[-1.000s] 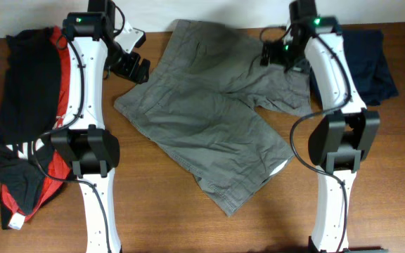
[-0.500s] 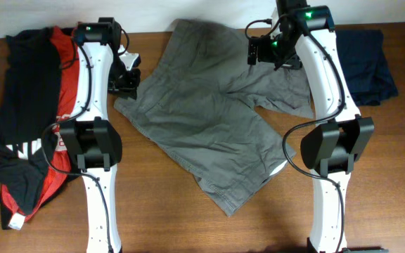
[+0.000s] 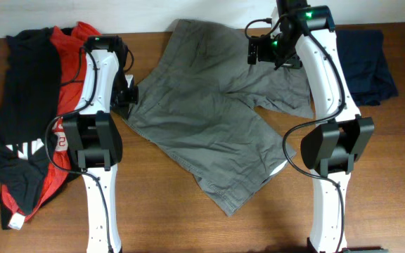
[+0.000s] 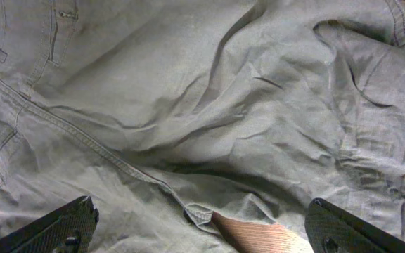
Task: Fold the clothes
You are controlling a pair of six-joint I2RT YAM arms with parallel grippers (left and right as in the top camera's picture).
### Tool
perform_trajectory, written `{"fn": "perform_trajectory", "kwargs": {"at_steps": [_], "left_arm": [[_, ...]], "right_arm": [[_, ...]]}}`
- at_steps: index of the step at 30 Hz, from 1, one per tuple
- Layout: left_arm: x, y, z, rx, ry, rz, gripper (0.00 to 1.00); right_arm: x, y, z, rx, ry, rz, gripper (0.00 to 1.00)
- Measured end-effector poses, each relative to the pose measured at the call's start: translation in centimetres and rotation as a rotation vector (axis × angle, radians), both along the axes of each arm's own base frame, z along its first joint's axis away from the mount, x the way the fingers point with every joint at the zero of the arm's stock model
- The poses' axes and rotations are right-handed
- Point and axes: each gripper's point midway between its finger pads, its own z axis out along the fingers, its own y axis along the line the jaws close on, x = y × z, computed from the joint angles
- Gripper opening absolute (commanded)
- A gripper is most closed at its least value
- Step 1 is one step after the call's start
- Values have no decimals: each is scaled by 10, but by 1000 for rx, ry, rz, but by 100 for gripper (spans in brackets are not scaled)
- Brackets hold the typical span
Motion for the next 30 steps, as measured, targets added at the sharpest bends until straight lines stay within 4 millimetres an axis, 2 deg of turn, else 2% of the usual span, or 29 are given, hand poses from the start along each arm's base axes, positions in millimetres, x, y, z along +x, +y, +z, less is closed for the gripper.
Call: {"fn": "perform_trajectory", "kwargs": {"at_steps": [4, 6, 13, 21, 26, 30], "left_arm": [[-14, 1, -11, 9, 61, 6, 1], [-26, 4, -17, 24, 116, 4, 1], [-45, 11, -18, 65, 179, -11, 1], [-42, 12, -19, 71, 158, -13, 4], [-16, 14, -18, 80, 32, -9, 6], [-2, 14, -15, 81, -25, -14, 17]], "right_arm": [[0, 0, 0, 0, 0, 0, 99], [0, 0, 0, 0, 0, 0, 99], [-1, 0, 0, 0, 5, 0, 99], [-5, -1, -2, -5, 22, 7, 99], [-5, -1, -2, -5, 22, 8, 99], [-3, 0, -1, -4, 11, 7, 99]]}}
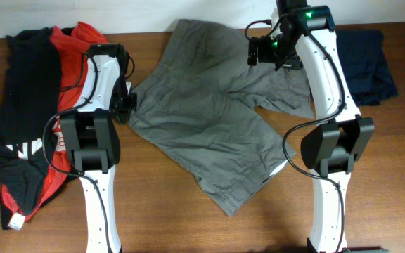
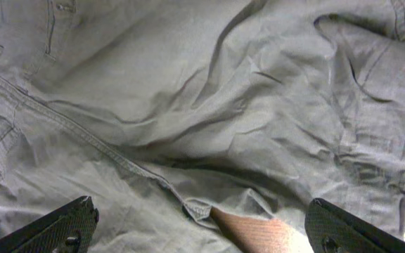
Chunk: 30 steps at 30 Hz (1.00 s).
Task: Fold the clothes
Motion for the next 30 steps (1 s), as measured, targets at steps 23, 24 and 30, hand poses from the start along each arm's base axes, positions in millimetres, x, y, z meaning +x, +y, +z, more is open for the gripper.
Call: {"fn": "perform_trajectory", "kwargs": {"at_steps": [23, 24, 30], "left_arm": [[37, -18, 19, -127, -170, -139, 70], [41, -18, 19, -131, -186, -143, 64], [58, -29, 20, -190, -260, -162, 9]], "right_arm": [[1, 0, 0, 0, -5, 1, 99], [1, 0, 0, 0, -5, 1, 99], [1, 0, 0, 0, -5, 1, 99]]}}
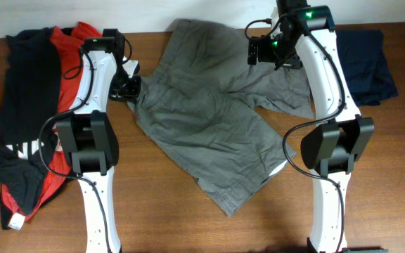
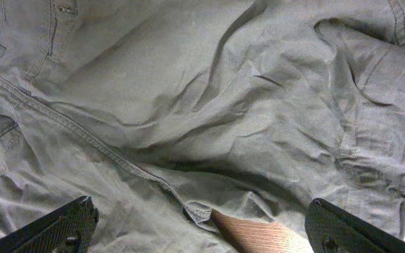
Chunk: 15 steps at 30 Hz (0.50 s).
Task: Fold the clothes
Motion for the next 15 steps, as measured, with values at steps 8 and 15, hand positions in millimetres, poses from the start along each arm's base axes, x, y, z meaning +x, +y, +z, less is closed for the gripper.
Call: {"fn": "perform_trajectory", "kwargs": {"at_steps": [8, 15], "left_arm": [[-9, -12, 1, -69, 35, -4, 1], [-59, -2, 7, -40, 246, 38, 1]], "right_arm": [[-3, 0, -1, -5, 10, 11, 99], [-5, -1, -2, -10, 15, 24, 99]]}}
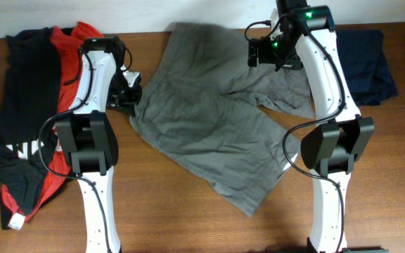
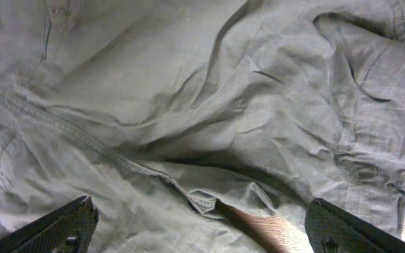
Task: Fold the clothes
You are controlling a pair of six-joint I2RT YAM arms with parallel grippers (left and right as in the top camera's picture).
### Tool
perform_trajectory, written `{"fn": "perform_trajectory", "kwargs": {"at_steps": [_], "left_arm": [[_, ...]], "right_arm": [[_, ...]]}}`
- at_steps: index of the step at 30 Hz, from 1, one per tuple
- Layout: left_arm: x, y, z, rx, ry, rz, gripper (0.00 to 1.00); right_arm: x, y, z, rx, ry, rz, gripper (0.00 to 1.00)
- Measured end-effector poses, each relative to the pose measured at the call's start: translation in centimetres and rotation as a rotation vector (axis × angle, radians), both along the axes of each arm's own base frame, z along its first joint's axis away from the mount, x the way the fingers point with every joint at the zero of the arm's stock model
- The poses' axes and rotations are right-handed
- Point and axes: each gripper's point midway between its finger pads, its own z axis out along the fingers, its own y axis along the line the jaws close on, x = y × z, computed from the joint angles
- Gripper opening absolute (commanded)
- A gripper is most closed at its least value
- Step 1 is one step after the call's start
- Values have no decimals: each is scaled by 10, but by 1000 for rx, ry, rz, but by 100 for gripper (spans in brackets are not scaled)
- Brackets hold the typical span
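Grey-green shorts (image 1: 209, 119) lie spread across the middle of the wooden table, one leg reaching toward the front at the right. My left gripper (image 1: 131, 95) sits at the shorts' left waist corner and looks shut on that edge. My right gripper (image 1: 264, 50) hovers over the far leg, open. In the right wrist view its dark fingers (image 2: 62, 228) stand wide apart above the wrinkled cloth (image 2: 209, 105), with nothing between them. The crotch hem (image 2: 202, 200) and a strip of bare table show below.
A heap of black and red clothes (image 1: 27, 112) covers the table's left side. A dark navy garment (image 1: 368, 63) lies at the far right beyond the right arm. Bare wood (image 1: 174, 218) runs along the front between the two arm bases.
My left gripper has shifted slightly toward the front with the shorts' left corner. The front leg's hem now lies farther right and nearer the front. The right gripper has stayed open and in place.
My left gripper was at the shorts' left corner throughout. It stood a little nearer the front, then farther back, and now between the two, and the shorts' left edge and front leg shifted each time. The right gripper hovered open over the far leg all along.
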Motion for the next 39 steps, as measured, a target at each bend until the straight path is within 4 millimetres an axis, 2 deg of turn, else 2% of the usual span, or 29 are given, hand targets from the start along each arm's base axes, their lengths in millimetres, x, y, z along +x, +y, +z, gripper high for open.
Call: {"fn": "perform_trajectory", "kwargs": {"at_steps": [4, 9, 13, 20, 24, 29, 35, 39], "left_arm": [[-21, 13, 6, 12, 90, 35, 1], [-22, 24, 9, 17, 92, 67, 1], [-28, 22, 18, 34, 89, 68, 1], [-90, 29, 42, 144, 196, 92, 1], [-106, 30, 51, 174, 178, 123, 1], [-137, 22, 44, 207, 252, 107, 1], [-177, 15, 13, 240, 366, 88, 1], [-190, 20, 1, 286, 396, 113, 1]], "right_arm": [[0, 0, 0, 0, -2, 1, 99], [1, 0, 0, 0, -4, 1, 99], [-1, 0, 0, -2, 3, 4, 99], [1, 0, 0, -1, -6, 4, 99], [2, 0, 1, 0, -8, 4, 99], [2, 0, 1, 0, -9, 4, 99], [2, 0, 1, 0, -9, 3, 99], [2, 0, 1, 0, -9, 4, 99]]}}
